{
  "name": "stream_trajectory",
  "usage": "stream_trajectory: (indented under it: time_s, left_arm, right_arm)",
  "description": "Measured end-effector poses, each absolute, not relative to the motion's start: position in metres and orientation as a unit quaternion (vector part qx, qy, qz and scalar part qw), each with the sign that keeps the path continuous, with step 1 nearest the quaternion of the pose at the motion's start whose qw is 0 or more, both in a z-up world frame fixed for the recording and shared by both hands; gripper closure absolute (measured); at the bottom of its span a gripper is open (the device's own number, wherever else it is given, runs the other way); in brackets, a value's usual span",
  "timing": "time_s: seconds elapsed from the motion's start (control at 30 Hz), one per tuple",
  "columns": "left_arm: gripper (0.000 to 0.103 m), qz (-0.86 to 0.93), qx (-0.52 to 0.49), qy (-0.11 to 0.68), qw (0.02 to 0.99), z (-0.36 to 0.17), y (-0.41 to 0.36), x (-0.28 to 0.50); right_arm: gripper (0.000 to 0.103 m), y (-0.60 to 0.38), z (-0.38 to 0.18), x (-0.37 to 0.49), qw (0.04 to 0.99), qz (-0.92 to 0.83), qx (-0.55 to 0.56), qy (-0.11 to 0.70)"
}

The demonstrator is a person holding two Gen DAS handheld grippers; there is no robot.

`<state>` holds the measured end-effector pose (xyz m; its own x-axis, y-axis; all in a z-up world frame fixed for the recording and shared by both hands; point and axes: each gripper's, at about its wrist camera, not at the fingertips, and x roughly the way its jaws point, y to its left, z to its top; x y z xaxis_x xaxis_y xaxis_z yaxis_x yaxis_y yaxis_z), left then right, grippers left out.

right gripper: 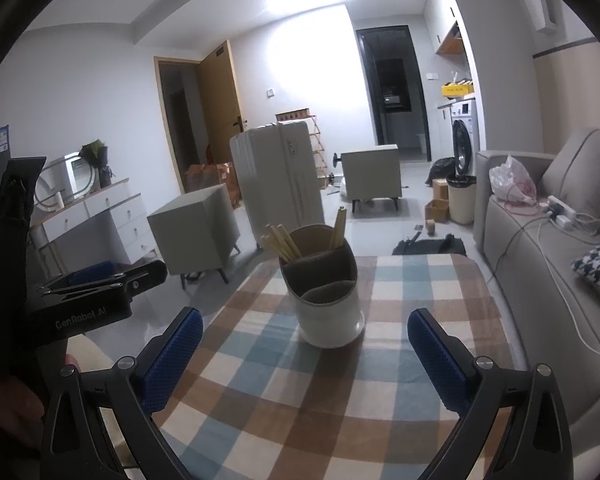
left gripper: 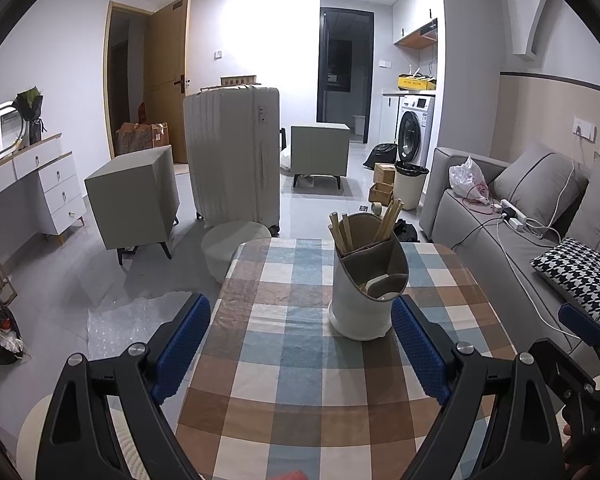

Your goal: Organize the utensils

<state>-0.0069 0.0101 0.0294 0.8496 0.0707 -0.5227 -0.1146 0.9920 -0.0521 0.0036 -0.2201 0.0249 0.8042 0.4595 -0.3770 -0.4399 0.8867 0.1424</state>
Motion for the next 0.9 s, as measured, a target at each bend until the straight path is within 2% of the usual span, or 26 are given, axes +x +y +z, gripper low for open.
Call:
stream_trajectory:
  time_s: [0.9]
  left_arm:
    - [0.014, 0.047, -0.046, 0.269, 0.961, 0.0303, 0.0094, -0.0077]
  right_arm:
    - [0.0, -0.2181, 0.0217, 0.0047, 0.949, 0.237, 0.022, 0.208]
